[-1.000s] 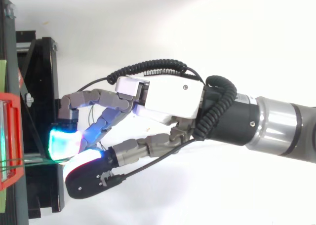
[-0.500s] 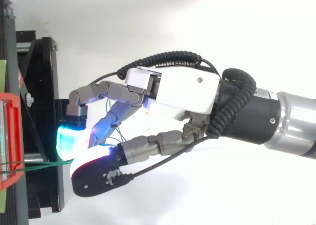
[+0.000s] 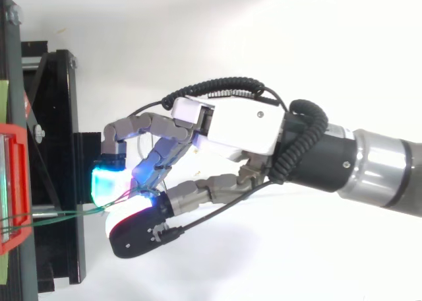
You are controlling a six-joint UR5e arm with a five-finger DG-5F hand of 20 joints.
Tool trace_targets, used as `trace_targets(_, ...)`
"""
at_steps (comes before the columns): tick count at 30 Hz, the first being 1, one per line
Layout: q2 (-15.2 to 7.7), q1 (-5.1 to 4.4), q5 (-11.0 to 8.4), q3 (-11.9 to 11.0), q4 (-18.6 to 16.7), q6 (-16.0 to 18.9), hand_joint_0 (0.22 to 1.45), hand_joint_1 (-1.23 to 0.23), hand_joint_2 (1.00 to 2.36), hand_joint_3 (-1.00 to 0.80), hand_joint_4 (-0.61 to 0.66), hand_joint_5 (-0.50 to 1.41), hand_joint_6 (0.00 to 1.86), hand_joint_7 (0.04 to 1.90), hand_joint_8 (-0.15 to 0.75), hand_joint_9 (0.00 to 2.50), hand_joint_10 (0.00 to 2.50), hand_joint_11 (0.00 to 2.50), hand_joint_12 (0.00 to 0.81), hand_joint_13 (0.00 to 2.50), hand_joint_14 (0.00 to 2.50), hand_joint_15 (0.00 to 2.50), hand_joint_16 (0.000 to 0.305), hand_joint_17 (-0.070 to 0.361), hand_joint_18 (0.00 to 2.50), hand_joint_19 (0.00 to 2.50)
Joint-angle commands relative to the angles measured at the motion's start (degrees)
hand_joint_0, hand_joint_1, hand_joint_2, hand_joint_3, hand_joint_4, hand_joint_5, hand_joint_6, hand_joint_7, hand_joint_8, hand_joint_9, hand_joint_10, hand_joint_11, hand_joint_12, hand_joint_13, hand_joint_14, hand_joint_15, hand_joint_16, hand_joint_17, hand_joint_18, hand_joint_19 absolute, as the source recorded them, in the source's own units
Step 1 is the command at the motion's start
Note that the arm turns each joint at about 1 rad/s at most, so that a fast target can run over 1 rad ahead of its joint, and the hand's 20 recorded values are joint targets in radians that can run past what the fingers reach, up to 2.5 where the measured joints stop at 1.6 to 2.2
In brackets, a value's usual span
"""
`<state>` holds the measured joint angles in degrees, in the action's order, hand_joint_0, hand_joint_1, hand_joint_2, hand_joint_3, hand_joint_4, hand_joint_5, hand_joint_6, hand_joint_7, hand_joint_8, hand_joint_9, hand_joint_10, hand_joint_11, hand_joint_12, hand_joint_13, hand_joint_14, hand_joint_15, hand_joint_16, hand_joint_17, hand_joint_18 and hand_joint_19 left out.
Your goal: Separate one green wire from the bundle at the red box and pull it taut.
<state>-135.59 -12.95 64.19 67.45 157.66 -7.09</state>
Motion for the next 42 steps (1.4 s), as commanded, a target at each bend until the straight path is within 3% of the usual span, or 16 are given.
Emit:
trace_targets(1, -0.99, -0.06, -0.03, 0.22, -5.96, 0.14, 0.55, -0.67, 1.00, -0.47, 0.21, -0.14, 0.60, 1.29, 0.345, 1.12, 0.02, 1.02, 0.395, 1.23, 0.02, 0.88, 0.059, 0.134, 0.87, 0.44)
trace_targets(6, -0.99, -0.06, 0.41, -1.18, -4.46, 0.23, 0.57, -0.66, 1.01, -0.43, 0.21, -0.14, 0.62, 1.29, 0.341, 1.20, 0.02, 1.24, 0.393, 1.31, 0.02, 1.04, 0.058, 0.131, 0.88, 0.45)
trace_targets(11, -0.90, 0.12, 0.94, -2.33, -2.71, 0.23, 0.58, -0.66, 1.01, -0.41, 0.21, -0.14, 0.64, 1.25, 0.334, 1.21, 0.02, 1.27, 0.390, 1.32, 0.02, 1.07, 0.058, 0.132, 0.88, 0.46)
trace_targets(13, -0.46, 0.47, 2.08, -2.94, -0.95, 0.23, 0.59, -0.65, 1.01, -0.38, 0.20, -0.15, 0.66, 1.24, 0.333, 1.22, 0.02, 1.29, 0.391, 1.32, 0.02, 1.07, 0.058, 0.131, 0.88, 0.46)
trace_targets(25, 2.09, 0.56, 2.35, -3.03, 3.80, 0.14, 0.60, -0.71, 1.02, -0.19, 0.18, -0.20, 0.85, 1.14, 0.325, 1.20, 0.01, 1.38, 0.402, 1.31, 0.02, 1.09, 0.059, 0.132, 0.90, 0.47)
trace_targets(30, 3.14, 0.64, 2.26, -3.03, 6.26, 0.05, 0.64, -0.82, 1.02, -0.28, 0.19, -0.21, 0.88, 1.11, 0.331, 1.18, 0.01, 1.40, 0.396, 1.29, 0.03, 1.08, 0.058, 0.131, 0.91, 0.46)
trace_targets(33, 4.11, 0.56, 2.17, -3.12, 7.67, 0.05, 0.66, -0.83, 1.01, -0.42, 0.19, -0.20, 0.88, 1.10, 0.335, 1.18, 0.01, 1.40, 0.396, 1.27, 0.03, 1.06, 0.058, 0.131, 0.91, 0.45)
trace_targets(37, 4.55, 0.56, 2.17, -3.03, 9.07, 0.05, 0.66, -0.82, 1.00, -0.50, 0.20, -0.19, 0.88, 1.11, 0.343, 1.21, 0.01, 1.41, 0.399, 1.27, 0.03, 1.05, 0.057, 0.129, 0.91, 0.46)
trace_targets(42, 4.64, 0.56, 2.26, -3.03, 10.04, 0.23, 0.57, -0.73, 1.00, -0.50, 0.23, -0.19, 0.88, 1.09, 0.352, 1.23, 0.01, 1.41, 0.406, 1.27, 0.02, 1.02, 0.058, 0.132, 0.92, 0.45)
